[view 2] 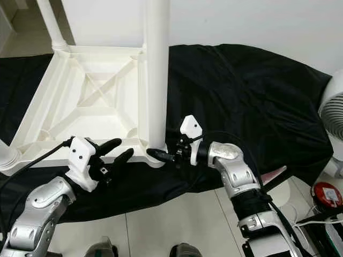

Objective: Building children table

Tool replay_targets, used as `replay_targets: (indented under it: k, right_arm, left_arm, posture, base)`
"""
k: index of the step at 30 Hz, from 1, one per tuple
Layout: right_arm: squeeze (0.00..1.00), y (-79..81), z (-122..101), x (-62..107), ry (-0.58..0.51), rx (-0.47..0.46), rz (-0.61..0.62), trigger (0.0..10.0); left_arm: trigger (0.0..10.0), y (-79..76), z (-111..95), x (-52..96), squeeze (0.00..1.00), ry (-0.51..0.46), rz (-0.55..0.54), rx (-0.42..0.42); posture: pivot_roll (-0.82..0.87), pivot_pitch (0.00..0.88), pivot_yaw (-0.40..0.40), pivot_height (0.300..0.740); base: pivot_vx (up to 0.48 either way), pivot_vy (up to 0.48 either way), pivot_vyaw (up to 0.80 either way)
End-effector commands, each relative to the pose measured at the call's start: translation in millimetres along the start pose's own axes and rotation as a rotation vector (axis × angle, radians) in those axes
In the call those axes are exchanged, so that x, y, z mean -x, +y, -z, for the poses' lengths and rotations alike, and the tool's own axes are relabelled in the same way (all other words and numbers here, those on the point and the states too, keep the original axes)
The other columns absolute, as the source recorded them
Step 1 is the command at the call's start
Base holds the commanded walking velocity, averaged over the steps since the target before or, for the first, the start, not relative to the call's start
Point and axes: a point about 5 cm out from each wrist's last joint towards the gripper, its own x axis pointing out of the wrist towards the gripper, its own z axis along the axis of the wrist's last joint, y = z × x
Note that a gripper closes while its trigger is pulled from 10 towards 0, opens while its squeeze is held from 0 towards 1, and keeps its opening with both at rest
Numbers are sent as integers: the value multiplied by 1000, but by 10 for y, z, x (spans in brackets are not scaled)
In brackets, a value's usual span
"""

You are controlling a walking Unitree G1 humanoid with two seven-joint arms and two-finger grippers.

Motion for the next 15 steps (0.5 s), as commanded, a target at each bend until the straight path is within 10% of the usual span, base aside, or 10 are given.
replay_targets:
  k: [1, 7, 8, 9, 10, 13, 14, 15]
  right_arm:
    - [0, -17, -3, -73, -6, 9, 14, 10000]
    - [94, 11, -8, -213, -43, -13, 2, 10000]
    - [1000, -35, -7, -203, -41, -1, 21, 10000]
    - [1000, -69, -7, -196, -39, 7, 36, 10000]
    - [0, -91, -8, -190, -38, 13, 46, 4745]
    - [0, -127, -6, -143, -42, 15, 49, 3490]
    - [0, -139, -4, -112, -43, 13, 47, 0]
    - [0, -158, 2, -66, -39, 12, 48, 0]
  left_arm:
    - [10000, -33, -3, -9, 0, -8, 33, -2]
    - [10000, -72, -6, -7, 0, -9, 40, 2]
    - [10000, -74, -6, -9, 0, -10, 42, 2]
    - [10000, -75, -6, -10, 0, -10, 42, 2]
    - [10000, -76, -6, -11, 0, -10, 43, 2]
    - [10000, -74, -8, -18, 0, -11, 41, 3]
    - [10000, -74, -10, -21, 0, -13, 41, 4]
    - [10000, -75, -10, -29, 0, -14, 42, 6]
  posture:
    - [112, 12, -43, 740]
    - [117, 17, -38, 740]
    - [119, 20, -42, 740]
    - [119, 20, -42, 740]
    - [119, 20, -42, 740]
    - [115, 24, -42, 740]
    - [111, 26, -42, 740]
    - [111, 26, -42, 740]
  base:
    - [0, 0, 0]
    - [0, 0, 0]
    - [0, 0, 0]
    - [0, 0, 0]
    - [0, 0, 0]
    - [0, 0, 0]
    - [0, 0, 0]
    - [0, 0, 0]
